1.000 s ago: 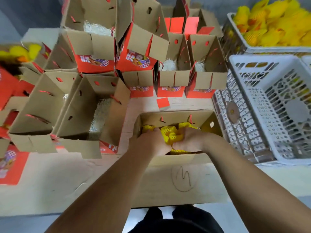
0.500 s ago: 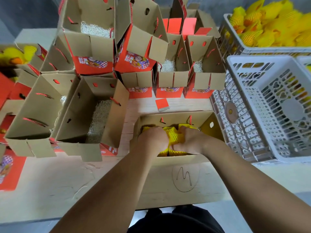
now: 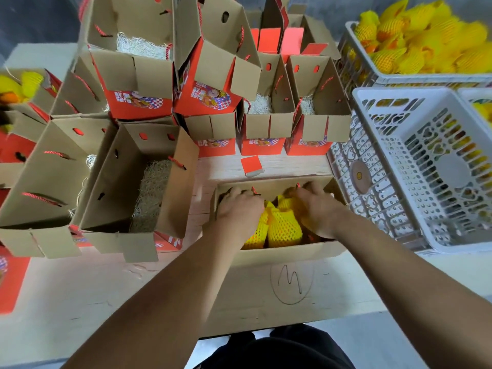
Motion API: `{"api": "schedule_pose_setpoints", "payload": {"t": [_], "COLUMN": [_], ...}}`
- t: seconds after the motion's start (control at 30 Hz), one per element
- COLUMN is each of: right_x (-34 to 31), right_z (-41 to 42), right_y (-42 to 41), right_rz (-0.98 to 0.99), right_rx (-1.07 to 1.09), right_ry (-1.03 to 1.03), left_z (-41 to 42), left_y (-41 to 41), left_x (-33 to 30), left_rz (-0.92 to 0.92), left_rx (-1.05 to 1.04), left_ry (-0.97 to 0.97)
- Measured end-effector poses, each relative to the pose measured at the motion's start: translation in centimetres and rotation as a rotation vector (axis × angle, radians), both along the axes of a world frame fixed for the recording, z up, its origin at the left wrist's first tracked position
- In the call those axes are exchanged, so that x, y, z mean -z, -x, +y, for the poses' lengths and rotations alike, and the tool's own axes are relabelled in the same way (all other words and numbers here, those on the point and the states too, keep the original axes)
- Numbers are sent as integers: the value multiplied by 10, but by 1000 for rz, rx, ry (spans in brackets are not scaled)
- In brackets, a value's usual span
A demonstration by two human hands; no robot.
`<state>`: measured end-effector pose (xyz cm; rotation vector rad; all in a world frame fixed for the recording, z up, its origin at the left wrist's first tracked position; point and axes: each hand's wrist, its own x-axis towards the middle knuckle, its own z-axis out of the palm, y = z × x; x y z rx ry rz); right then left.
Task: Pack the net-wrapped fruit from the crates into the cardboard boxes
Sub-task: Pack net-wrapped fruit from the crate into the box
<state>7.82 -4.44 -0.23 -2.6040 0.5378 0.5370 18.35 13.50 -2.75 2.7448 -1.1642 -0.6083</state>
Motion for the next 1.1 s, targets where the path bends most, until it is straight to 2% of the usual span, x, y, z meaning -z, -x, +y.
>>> {"api": "schedule_pose_setpoints", "payload": {"t": [0.07, 0.1, 0.17, 0.3, 0.4, 0.53, 0.7, 0.77, 0.83, 0.9, 0.97, 1.1], "right_x": [10, 15, 21, 26, 29, 32, 36, 39, 40, 39, 37, 30], "right_z": [2, 3, 0, -10, -10, -12, -8, -9, -10, -10, -11, -6], "right_y": [0, 0, 1, 6, 7, 3, 1, -2, -4, -5, -4, -3], "right_rz": [177, 181, 115, 22, -32, -76, 33, -13, -47, -74, -88, -83], "right_rx": [17, 63, 140, 135, 202, 318, 371, 393, 412, 445, 488, 520], "right_ry": [-68, -145, -234, -211, -167, -61, -406, -383, -318, -266, -197, -37], "left_z": [-11, -16, -21, -26, -28, -19, -12, -13, -12, -8, -2, 3], "left_y": [-3, -5, -9, -2, -1, -1, 0, 6, 18, 30, 38, 34], "left_x": [-6, -8, -5, 11, 18, 26, 28, 22, 14, 9, 7, 10], "left_rz": [-34, -28, 27, 51, 61, 107, 118, 102, 98, 215, 324, 337], "left_rx": [45, 38, -3, 26, 8, -10, -2, -37, -41, 21, 52, 93], "left_ry": [-98, -149, -194, -251, -212, -19, 47, 84, 206, 276, 257, 182]}}
